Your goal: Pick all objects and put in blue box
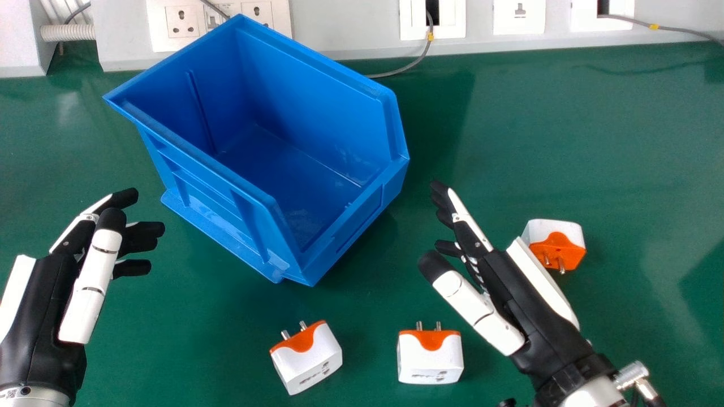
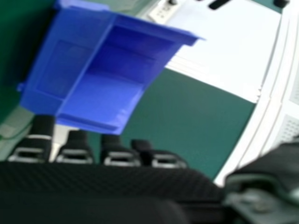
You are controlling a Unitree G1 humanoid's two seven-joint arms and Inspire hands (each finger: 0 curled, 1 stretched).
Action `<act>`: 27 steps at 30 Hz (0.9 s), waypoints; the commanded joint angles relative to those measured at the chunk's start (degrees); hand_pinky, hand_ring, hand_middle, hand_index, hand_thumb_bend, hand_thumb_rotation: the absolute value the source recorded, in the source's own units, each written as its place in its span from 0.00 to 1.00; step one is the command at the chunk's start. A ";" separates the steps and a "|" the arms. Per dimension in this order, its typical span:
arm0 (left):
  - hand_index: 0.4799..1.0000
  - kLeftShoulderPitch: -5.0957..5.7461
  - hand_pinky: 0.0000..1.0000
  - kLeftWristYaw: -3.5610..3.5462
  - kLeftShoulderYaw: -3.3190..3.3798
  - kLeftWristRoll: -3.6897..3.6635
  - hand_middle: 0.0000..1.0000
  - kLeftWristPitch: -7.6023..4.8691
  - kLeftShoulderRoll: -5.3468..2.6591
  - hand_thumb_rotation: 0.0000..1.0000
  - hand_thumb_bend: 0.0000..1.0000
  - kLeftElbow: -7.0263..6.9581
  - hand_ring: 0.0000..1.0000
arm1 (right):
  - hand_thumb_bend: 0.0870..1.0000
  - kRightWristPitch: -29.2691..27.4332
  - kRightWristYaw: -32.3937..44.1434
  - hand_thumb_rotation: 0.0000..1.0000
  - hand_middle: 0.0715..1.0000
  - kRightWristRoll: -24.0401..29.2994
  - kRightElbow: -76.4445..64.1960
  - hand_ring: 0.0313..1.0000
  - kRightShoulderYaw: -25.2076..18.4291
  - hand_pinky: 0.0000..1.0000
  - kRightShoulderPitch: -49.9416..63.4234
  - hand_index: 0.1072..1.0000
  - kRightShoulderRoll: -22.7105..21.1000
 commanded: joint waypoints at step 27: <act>0.67 -0.59 0.67 -0.33 1.02 -1.16 0.71 -0.34 0.72 0.96 0.52 0.01 0.73 | 0.39 -0.79 0.20 1.00 1.00 0.75 -1.95 0.99 -0.19 0.90 -0.52 0.98 0.27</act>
